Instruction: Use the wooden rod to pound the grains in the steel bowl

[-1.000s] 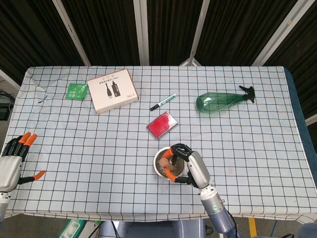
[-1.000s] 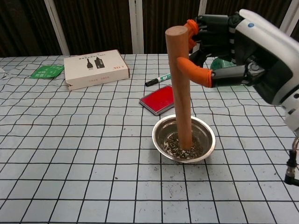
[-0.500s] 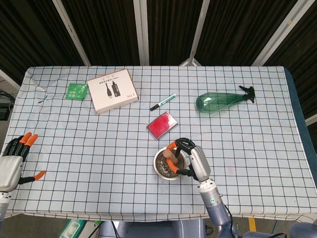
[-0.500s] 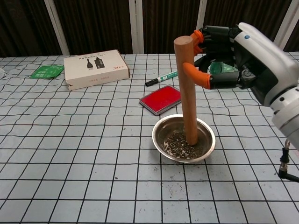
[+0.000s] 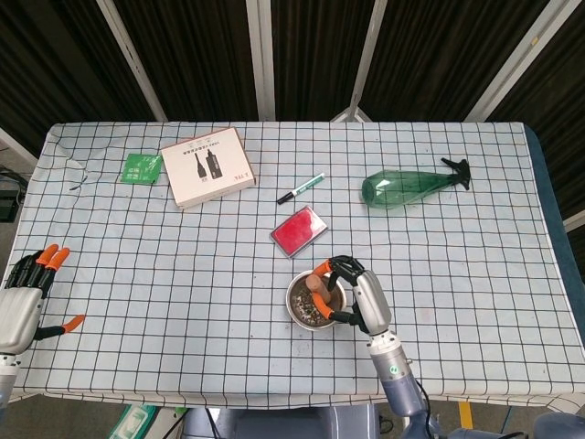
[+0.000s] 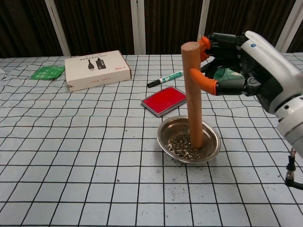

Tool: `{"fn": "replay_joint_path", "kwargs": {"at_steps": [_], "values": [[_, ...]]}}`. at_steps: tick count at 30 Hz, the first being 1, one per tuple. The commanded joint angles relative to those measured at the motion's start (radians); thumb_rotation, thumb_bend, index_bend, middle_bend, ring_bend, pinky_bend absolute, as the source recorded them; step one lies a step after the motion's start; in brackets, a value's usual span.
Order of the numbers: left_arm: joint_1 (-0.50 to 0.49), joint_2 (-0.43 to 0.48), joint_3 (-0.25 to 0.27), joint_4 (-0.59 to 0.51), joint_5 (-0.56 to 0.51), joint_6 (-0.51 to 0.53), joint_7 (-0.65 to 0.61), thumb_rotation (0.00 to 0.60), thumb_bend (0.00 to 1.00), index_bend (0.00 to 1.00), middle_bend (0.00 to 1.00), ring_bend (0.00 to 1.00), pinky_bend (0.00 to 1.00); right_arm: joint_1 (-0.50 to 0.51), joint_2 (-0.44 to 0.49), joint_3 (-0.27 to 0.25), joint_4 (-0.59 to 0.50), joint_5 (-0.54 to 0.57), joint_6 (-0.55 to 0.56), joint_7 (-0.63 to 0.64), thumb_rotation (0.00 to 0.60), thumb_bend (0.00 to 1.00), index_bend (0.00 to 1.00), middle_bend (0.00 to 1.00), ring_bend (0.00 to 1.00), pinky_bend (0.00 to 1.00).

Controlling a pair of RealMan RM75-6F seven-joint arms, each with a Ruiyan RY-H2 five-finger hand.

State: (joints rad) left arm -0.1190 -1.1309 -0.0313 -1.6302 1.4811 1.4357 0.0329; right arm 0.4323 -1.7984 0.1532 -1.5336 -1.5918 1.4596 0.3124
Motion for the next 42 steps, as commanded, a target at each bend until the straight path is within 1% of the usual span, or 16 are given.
{"fn": "replay_joint_path", "kwargs": {"at_steps": [1, 6, 11, 31, 37, 42], "values": [[0.000, 0.000, 0.000, 0.000, 0.000, 0.000, -0.002, 0.600, 0.09, 0.00, 0.00, 0.00, 0.00, 0.002, 0.001, 0.005, -0.010, -0.006, 0.005, -0.001, 0.600, 0.58, 0.83, 0.65, 0.62, 0.30], [-0.001, 0.001, 0.000, 0.001, 0.002, -0.001, -0.001, 0.600, 0.10, 0.00, 0.00, 0.00, 0.00, 0.008, 0.015, 0.022, -0.067, -0.024, 0.018, -0.021, 0.600, 0.58, 0.83, 0.65, 0.62, 0.30], [0.000, 0.000, 0.000, 0.001, 0.002, 0.002, -0.002, 0.600, 0.09, 0.00, 0.00, 0.00, 0.00, 0.007, 0.020, 0.022, -0.097, -0.017, 0.013, -0.043, 0.600, 0.58, 0.83, 0.65, 0.62, 0.30], [-0.001, 0.001, -0.001, 0.000, 0.000, -0.001, -0.003, 0.600, 0.09, 0.00, 0.00, 0.00, 0.00, -0.007, -0.035, 0.004, -0.013, 0.024, -0.005, -0.023, 0.600, 0.58, 0.83, 0.65, 0.62, 0.30], [-0.001, 0.001, -0.001, 0.000, 0.001, 0.000, -0.003, 0.600, 0.10, 0.00, 0.00, 0.00, 0.00, -0.004, -0.028, 0.014, -0.032, 0.012, 0.001, -0.026, 0.600, 0.58, 0.83, 0.65, 0.62, 0.30], [-0.001, 0.001, -0.001, -0.002, 0.001, 0.000, -0.003, 0.600, 0.09, 0.00, 0.00, 0.00, 0.00, 0.003, -0.007, 0.031, -0.081, -0.008, 0.011, -0.050, 0.600, 0.58, 0.83, 0.65, 0.62, 0.30]]}}
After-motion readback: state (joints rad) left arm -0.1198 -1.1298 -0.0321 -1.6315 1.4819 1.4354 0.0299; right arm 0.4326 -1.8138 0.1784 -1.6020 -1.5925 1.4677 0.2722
